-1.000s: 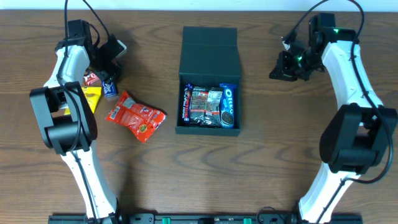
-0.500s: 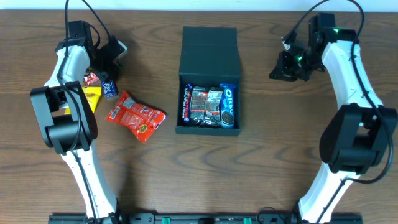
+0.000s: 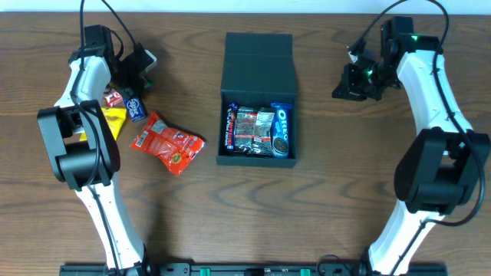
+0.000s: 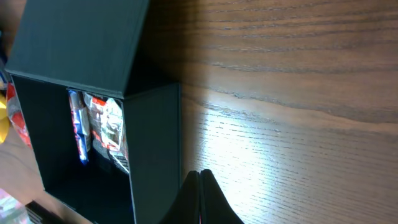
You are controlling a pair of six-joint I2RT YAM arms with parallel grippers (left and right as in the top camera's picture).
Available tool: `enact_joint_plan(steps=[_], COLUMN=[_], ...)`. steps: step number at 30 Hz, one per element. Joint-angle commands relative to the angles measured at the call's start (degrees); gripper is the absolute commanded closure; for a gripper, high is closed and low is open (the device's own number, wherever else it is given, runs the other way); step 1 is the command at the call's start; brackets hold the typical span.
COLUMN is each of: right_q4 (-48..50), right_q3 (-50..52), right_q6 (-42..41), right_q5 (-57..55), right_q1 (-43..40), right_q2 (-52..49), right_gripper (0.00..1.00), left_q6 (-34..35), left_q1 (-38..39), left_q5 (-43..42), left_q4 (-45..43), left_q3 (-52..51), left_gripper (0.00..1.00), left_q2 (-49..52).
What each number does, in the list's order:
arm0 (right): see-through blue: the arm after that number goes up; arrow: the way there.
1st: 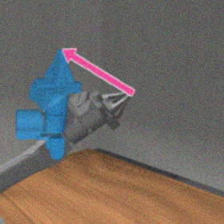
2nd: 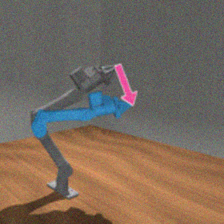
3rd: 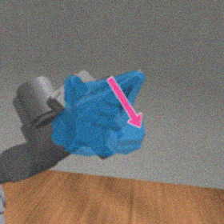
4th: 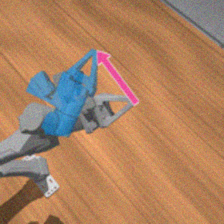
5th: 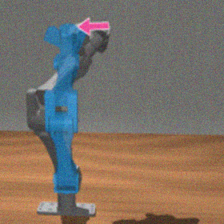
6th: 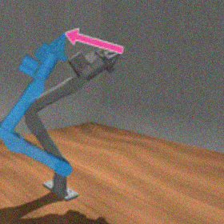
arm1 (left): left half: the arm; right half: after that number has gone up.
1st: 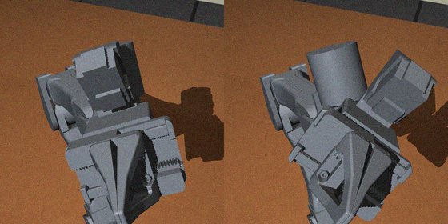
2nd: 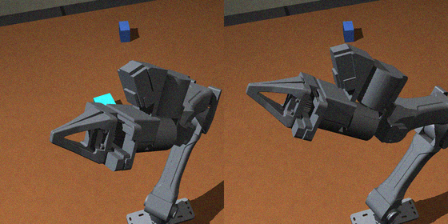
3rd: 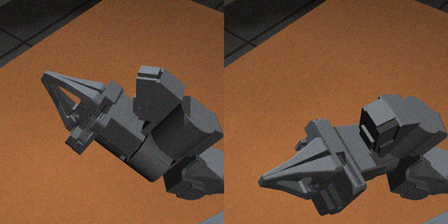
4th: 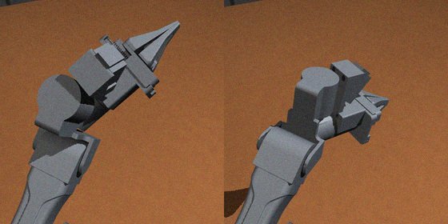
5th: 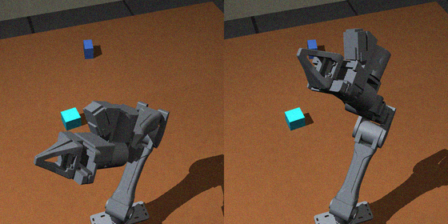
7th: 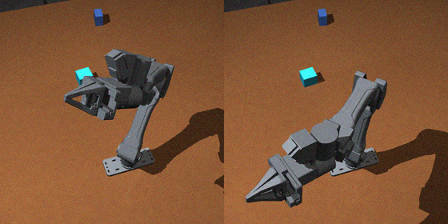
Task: Pack container
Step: 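Grasp the green KitKat Milo bar by its end with the left gripper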
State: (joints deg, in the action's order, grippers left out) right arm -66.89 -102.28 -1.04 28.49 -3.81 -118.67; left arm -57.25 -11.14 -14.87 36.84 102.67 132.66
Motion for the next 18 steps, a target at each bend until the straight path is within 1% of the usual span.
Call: enact_joint_plan(steps=[1,3,9,14,18], right_q4=[-0.2,-0.2,-0.2,-0.2,-0.1], right_q3=[-1.1,-1.1,-1.1,-1.1,-1.1], right_q6=[-0.7,-0.7,-0.6,-0.6,-0.6], right_q5=[0.4,0.4,0.4,0.4,0.4], right_q1=[0.5,0.5,0.5,0.5,0.5], right_q2=[0.2,0.2,0.2,0.2,0.2], right_gripper=[0.99,0.99,0.99,0.99,0.98], left_q6=[-0.5,-0.2,3.9,8.9,12.8], left_q1=[0.4,0.4,0.7,0.8,1.1], left_q5=[-0.6,-0.6,-0.6,1.0,3.4], left_q4=[-0.8,-1.7,-6.2,-11.3,-13.3], left_q3=[0.6,0.6,0.7,0.7,1.1], left_gripper=[0.71,0.75,0.83,0.83,0.83], left_q2=[1.2,1.2,1.2,1.0,-0.1])
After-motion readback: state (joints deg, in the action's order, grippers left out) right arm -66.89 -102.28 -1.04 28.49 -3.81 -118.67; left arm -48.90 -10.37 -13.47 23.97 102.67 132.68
